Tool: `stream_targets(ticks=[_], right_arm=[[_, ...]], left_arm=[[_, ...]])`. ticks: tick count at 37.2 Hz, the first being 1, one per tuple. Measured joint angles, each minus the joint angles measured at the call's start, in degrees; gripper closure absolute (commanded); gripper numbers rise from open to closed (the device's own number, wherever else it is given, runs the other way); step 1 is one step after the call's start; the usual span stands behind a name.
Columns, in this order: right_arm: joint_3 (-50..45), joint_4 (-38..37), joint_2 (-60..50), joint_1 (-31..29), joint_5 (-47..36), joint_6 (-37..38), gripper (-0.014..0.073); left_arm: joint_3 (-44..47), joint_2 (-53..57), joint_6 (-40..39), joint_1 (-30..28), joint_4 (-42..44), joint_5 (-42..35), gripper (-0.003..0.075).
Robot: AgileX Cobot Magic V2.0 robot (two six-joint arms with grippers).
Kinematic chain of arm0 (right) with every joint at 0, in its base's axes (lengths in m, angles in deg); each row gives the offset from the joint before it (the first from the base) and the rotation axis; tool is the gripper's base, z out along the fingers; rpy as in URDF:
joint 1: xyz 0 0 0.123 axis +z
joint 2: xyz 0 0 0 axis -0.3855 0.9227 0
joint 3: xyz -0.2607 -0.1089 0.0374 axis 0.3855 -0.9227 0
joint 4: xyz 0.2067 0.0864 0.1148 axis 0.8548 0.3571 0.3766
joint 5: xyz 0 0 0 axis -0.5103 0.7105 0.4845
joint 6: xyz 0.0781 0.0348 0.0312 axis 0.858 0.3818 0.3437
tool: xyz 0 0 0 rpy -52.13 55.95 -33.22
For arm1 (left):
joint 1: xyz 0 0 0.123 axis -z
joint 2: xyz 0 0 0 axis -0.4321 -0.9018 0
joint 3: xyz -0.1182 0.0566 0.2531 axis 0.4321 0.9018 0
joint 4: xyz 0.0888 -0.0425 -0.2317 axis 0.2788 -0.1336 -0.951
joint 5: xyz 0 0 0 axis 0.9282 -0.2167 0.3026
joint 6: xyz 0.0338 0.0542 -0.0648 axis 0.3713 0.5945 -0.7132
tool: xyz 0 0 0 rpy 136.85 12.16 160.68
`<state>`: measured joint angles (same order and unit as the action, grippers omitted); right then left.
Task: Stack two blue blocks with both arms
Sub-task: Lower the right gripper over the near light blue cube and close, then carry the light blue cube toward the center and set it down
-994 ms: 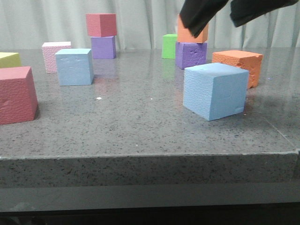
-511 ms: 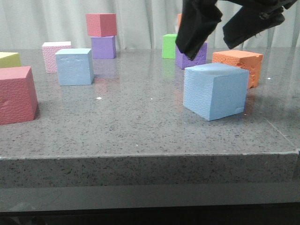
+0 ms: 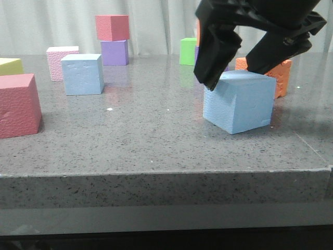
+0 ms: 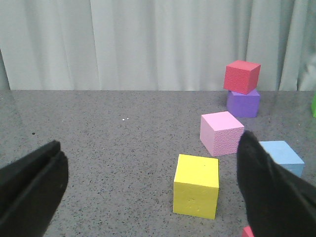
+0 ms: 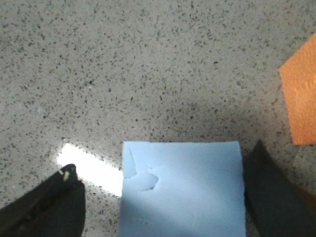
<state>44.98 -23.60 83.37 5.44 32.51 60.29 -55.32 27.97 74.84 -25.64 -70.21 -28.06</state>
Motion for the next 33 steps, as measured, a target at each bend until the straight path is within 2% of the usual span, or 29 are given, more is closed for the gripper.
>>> stream_targets(ticks=[6,11,15,24,33], right_arm=[[0.0,0.0,2.07,0.0,0.23,0.0,-0.0025],[0.0,0.0,2.24,0.0,0.23,0.0,0.0182],[0.0,0.0,2.24,0.0,0.23,0.0,0.0274],[0.0,-0.21,-0.19,0.46,0.11,0.0,0.0281],[0.87,-0.21,-1.18,8.39,-3.71,0.0,0.0281]], left_arm=[[0.0,0.0,0.0,0.0,0.0,-0.02,0.0048],[0.0,0.0,0.0,0.0,0.0,-0.02,0.0048],[0.0,0.0,0.0,0.0,0.0,-0.12,0.0048],[0.0,0.0,0.0,0.0,0.0,-0.12,0.0048],[0.0,0.0,0.0,0.0,0.0,-0.12,0.0048]])
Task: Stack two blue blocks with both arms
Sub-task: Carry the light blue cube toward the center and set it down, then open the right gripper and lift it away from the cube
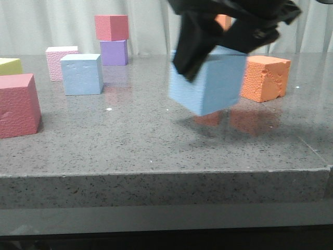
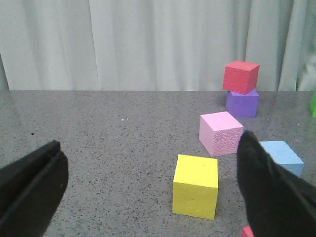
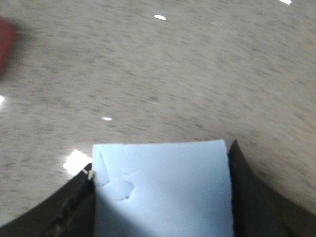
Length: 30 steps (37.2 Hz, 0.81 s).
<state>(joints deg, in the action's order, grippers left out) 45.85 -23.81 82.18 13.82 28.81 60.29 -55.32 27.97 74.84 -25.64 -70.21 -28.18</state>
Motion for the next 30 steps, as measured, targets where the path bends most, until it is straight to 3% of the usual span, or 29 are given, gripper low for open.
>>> stream_targets(ticks=[5,15,19,24,30], right_arm=[[0.23,0.0,0.61,5.33,-3.28,0.0,0.0281],[0.27,0.0,5.99,6.75,-3.74,0.0,0.0269],[0.27,0.0,6.28,6.75,-3.86,0.0,0.0172],[0.27,0.1,6.28,6.89,-3.86,0.0,-0.0065],[1.04,0.1,6.28,6.89,-2.87,0.0,-0.0058]], left_arm=[[0.0,0.0,0.0,0.0,0.0,0.0,0.0048],[0.0,0.0,0.0,0.0,0.0,0.0,0.0048],[0.0,0.0,0.0,0.0,0.0,0.0,0.0048],[0.0,0.0,0.0,0.0,0.0,0.0,0.0048],[0.0,0.0,0.0,0.0,0.0,0.0,0.0048]])
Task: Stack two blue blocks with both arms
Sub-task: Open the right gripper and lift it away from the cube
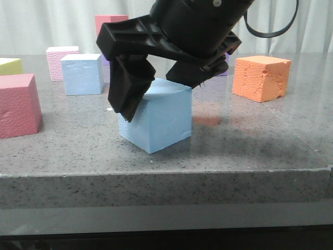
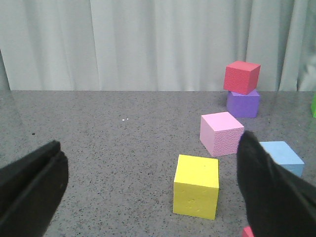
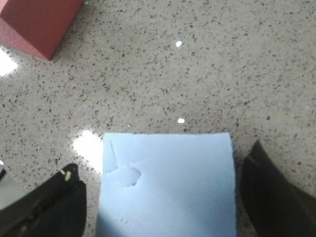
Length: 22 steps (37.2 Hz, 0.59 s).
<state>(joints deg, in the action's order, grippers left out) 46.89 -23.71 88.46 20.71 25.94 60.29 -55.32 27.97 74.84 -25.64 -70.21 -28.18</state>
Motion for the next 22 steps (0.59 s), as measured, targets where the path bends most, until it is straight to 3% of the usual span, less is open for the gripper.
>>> stream_targets(ticks=[8,12,16,22], right_arm=[[7.42,0.0,-5.29,0.0,6.7,0.0,-0.0033],[10.1,0.0,-7.98,0.0,7.81,0.0,0.0127],[10.6,0.0,-10.37,0.0,8.92,0.08,0.0355],[10.6,0.0,-14.2,0.0,10.92,0.08,0.0586]], left_arm=[[0.0,0.0,0.0,0.0,0.0,0.0,0.0048],[0.0,0.0,0.0,0.0,0.0,0.0,0.0048],[0.0,0.0,0.0,0.0,0.0,0.0,0.0048],[0.0,0.0,0.0,0.0,0.0,0.0,0.0048]])
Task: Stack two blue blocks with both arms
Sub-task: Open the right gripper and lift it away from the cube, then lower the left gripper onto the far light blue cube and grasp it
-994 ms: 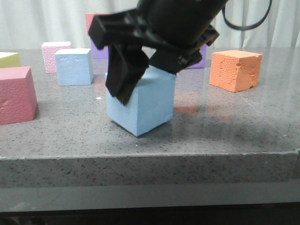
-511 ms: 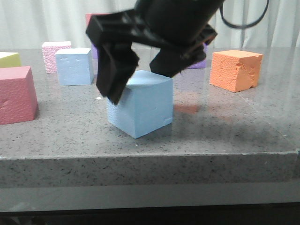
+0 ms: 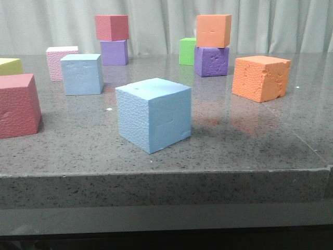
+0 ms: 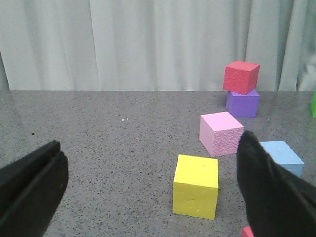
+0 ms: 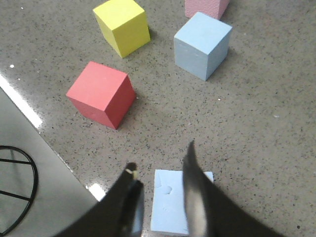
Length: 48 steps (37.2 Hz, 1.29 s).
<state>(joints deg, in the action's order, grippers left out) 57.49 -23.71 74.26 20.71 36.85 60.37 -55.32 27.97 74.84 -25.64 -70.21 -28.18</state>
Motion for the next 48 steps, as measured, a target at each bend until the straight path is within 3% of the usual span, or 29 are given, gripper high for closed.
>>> stream_targets(ticks=[4,12,15,20,25,39,48], right_arm=[[0.0,-0.39,-4.19,0.0,0.53,0.0,0.0665],[-0.78,-2.81,-13.57,-1.48,2.42,0.0,0.0662],[-3.31,-4.94,-18.41,-5.27,2.95,0.14,0.0662],[-13.14,-11.56,-28.46,-16.88,3.7,2.56,0.0662],[-24.51,-12.77,-38.67,-22.12,1.52,3.42,0.0662],[-49.59,-12.77,-62.91,-22.47,-12.82,4.85,0.0662],[-53.37,-12.77,-64.57,-22.47,-15.6,4.85,0.0662]], left_arm=[[0.0,0.0,0.0,0.0,0.0,0.0,0.0048],[0.0,0.0,0.0,0.0,0.0,0.0,0.0048],[0.0,0.0,0.0,0.0,0.0,0.0,0.0048],[0.0,0.0,0.0,0.0,0.0,0.0,0.0048],[0.0,0.0,0.0,0.0,0.0,0.0,0.0048],[0.0,0.0,0.0,0.0,0.0,-0.27,0.0048],[0.0,-0.13,0.0,0.0,-0.77,-2.73,0.0048]])
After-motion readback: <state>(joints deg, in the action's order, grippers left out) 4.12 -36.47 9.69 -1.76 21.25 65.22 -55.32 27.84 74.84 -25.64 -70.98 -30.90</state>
